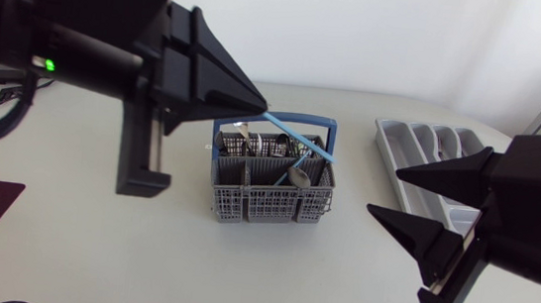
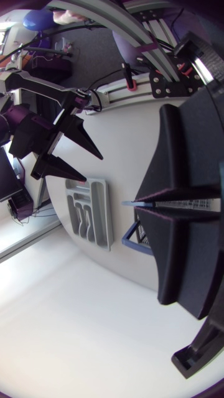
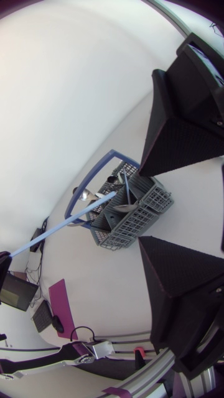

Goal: Sort the cutlery from the basket into the organizer compartments.

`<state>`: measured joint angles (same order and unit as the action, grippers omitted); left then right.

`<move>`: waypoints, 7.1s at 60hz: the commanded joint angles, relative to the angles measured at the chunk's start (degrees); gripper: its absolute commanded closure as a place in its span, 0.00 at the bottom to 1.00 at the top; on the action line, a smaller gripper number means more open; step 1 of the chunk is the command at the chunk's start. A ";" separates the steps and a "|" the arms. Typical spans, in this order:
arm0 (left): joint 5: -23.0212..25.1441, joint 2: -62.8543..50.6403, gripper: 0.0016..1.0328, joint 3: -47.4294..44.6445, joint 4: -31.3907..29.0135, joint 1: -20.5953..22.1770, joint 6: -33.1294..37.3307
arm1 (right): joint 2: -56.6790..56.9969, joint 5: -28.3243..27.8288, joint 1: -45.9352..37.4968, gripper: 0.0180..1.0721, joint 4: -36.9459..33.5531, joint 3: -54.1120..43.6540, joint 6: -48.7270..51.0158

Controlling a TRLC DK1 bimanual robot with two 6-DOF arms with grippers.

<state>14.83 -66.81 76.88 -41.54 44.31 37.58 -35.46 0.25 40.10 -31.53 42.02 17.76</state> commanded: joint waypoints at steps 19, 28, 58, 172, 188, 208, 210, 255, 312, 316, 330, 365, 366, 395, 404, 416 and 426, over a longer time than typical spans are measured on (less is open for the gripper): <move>8.37 -11.15 0.97 7.32 -3.46 2.79 -10.86 | 1.98 0.10 3.76 0.34 4.11 -6.86 2.28; 10.31 -13.35 0.97 8.55 -4.08 3.94 -12.09 | 2.33 0.36 4.55 0.34 6.39 -8.36 2.81; 13.03 -17.22 0.97 9.78 -4.08 4.29 -13.59 | -1.45 0.45 6.49 0.75 11.84 -9.24 2.54; -7.89 -2.72 0.23 -19.67 21.32 -1.86 -1.55 | -55.68 -3.24 -44.05 0.94 21.07 13.79 -8.71; -9.73 1.59 0.23 -28.45 28.62 -0.72 -1.55 | -68.86 -0.16 -44.93 0.94 18.61 22.93 -11.78; -10.08 2.91 0.23 -33.55 33.01 -1.16 -1.55 | -77.56 -0.25 -46.07 0.93 16.41 28.29 -12.92; -10.08 3.00 0.23 -33.90 33.28 -1.16 -1.55 | -77.92 -0.25 -46.07 0.92 16.41 28.47 -12.92; -10.08 1.42 0.23 -38.74 40.40 -1.34 -3.22 | -38.72 -10.10 -34.74 0.40 15.36 8.87 -4.22; -10.08 -1.84 0.23 -39.44 42.59 -0.72 -6.65 | -37.57 -10.01 -7.58 0.41 13.95 7.73 -1.15; -10.08 -2.01 0.23 -39.44 42.59 -0.72 -6.65 | -38.98 -10.01 -7.58 0.41 14.21 8.34 -0.97; -10.08 -3.68 0.23 -39.35 44.18 -0.72 -6.65 | -42.85 -10.01 -7.58 0.60 16.59 9.48 -0.53; -10.08 -6.85 0.23 -39.09 46.29 -0.63 -6.65 | -43.81 -14.49 -8.54 0.94 15.27 13.79 -2.29; -10.08 -6.85 0.23 -39.09 46.29 -0.63 -6.73 | -43.73 -15.10 -8.81 0.94 14.83 14.14 -2.55; -10.70 -6.76 0.22 -36.54 45.93 0.60 -6.73 | -31.25 -25.48 -15.93 0.94 3.49 20.29 -7.74; -11.05 -6.32 0.20 -33.02 44.00 1.65 -7.00 | -26.50 -30.22 -18.12 0.94 -2.92 21.96 -6.60; -7.71 -5.62 0.19 -27.66 39.78 2.44 -7.96 | -21.84 -35.06 -19.18 0.94 -9.60 20.91 -4.22; -1.03 -6.14 0.19 -23.88 35.04 2.53 -10.34 | -18.15 -40.07 -19.44 0.94 -14.00 18.80 -2.29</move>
<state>11.35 -72.79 50.04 -4.75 46.37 29.45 -55.53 -37.85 21.02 -44.10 62.52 13.78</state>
